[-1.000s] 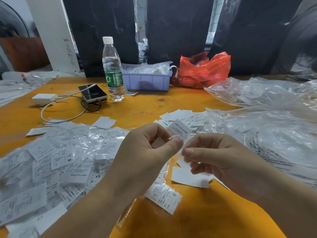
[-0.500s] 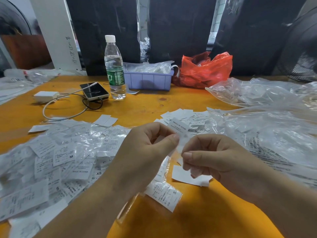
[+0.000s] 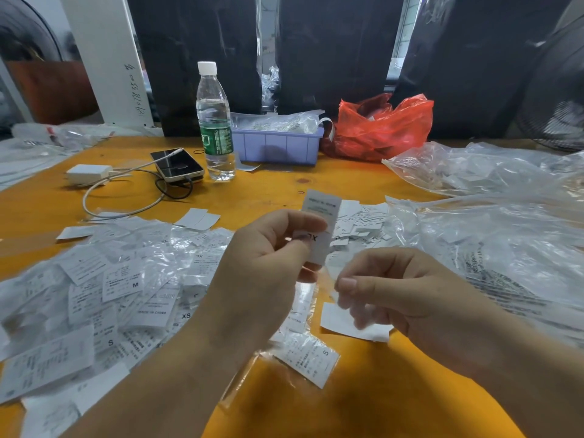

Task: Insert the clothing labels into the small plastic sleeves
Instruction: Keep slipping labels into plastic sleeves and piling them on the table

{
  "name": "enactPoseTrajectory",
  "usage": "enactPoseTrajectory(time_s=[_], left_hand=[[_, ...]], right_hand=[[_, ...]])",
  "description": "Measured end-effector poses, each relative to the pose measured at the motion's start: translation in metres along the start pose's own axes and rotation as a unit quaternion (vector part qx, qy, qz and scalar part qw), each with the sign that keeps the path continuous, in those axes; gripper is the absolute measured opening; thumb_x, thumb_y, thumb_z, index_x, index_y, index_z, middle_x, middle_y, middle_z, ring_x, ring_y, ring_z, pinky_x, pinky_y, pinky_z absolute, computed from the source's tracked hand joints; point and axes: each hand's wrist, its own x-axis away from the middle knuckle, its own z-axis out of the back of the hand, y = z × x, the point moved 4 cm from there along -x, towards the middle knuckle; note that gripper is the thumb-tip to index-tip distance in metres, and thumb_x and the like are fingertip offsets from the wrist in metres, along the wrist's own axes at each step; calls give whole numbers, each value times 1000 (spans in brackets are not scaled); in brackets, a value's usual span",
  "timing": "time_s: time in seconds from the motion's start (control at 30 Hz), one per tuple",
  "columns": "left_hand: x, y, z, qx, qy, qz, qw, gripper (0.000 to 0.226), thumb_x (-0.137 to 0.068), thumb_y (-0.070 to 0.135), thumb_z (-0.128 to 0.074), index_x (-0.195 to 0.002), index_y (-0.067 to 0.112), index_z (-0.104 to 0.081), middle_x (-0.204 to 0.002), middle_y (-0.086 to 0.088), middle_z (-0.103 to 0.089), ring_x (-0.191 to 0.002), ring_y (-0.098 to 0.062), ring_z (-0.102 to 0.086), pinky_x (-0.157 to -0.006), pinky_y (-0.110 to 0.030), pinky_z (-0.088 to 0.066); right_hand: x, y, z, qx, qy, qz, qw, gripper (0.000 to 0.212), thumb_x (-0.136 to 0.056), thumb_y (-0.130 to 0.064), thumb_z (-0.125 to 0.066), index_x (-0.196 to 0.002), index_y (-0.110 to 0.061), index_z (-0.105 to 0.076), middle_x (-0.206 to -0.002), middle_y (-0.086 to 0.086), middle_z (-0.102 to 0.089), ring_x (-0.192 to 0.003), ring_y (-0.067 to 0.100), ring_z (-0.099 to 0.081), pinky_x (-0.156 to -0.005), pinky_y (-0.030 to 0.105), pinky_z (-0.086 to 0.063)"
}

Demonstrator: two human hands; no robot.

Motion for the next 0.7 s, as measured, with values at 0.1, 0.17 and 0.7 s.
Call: enactPoseTrajectory(time_s=[0.1, 0.17, 0.7], left_hand=[[0, 2, 3, 23, 28, -7, 999, 33, -92, 1, -60, -98, 33, -66, -88, 8, -74, -74, -14, -72, -62, -22, -57], [0, 3, 2, 32, 31, -14, 999, 40, -90, 4, -64, -109, 38, -55, -88, 6, -74, -80, -15, -72, -68, -24, -59], [2, 6, -3, 110, 14, 39, 993, 10, -74, 15, -73, -80, 24, -73, -86, 4, -77, -84, -13, -73, -78, -32, -54]], right_hand=[[1, 0, -1, 10, -4, -5, 1000, 14, -70, -22, -75, -75, -9, -74, -69, 7, -66, -62, 13, -59, -59, 22, -50], [1, 1, -2, 15, -5, -8, 1000, 13, -69, -24, -75, -73, -12, -74, -68, 4, -66, -62, 12, -59, -59, 21, -50], [1, 0, -4, 15, -4, -4, 1000, 10, -69, -25, -74, -71, -16, -75, -66, 0, -65, -61, 9, -61, -57, 18, -50]])
